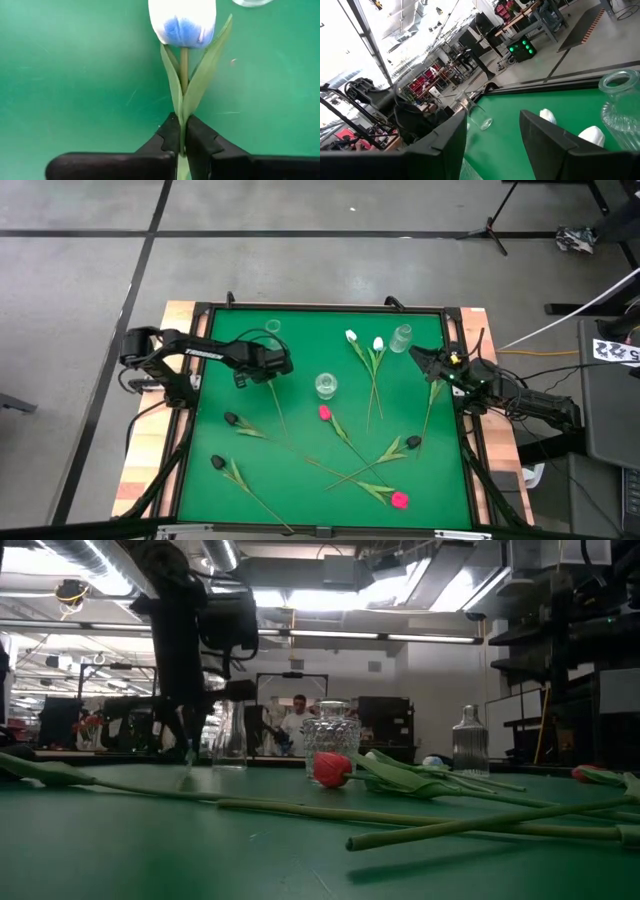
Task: Sort flowers into vase by color
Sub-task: Put the left white tulip into the top left transparent vase
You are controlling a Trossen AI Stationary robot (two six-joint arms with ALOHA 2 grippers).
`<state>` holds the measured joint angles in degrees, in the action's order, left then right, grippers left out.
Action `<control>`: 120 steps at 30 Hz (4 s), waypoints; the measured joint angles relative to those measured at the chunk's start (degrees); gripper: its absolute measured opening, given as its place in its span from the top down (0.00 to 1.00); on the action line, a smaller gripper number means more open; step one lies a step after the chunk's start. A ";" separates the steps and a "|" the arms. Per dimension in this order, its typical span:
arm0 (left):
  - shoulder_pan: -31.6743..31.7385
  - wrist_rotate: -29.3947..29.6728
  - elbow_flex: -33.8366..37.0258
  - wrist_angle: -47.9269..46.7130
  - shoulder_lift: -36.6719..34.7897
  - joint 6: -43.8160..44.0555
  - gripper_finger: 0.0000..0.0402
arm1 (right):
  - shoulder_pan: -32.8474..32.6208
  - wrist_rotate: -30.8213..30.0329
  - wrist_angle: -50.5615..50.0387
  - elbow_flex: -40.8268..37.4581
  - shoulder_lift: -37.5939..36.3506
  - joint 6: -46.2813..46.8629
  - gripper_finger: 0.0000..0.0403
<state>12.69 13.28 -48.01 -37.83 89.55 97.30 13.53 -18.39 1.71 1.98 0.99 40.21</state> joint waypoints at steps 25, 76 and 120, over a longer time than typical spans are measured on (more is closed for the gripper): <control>-9.77 37.86 -6.70 9.34 -29.44 -35.23 0.98 | 0.01 -2.57 -0.46 0.04 -0.01 0.00 0.54; 4.68 41.77 -4.05 51.27 -23.36 -93.22 0.99 | -0.01 -4.56 -0.14 0.02 -0.01 2.82 0.54; 4.79 35.40 22.82 77.22 -23.48 -105.28 0.63 | 0.01 -4.36 1.23 -0.11 0.01 5.95 0.54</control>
<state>17.47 48.69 -25.19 39.39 66.06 -7.98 13.54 -22.76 2.94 1.87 0.99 46.16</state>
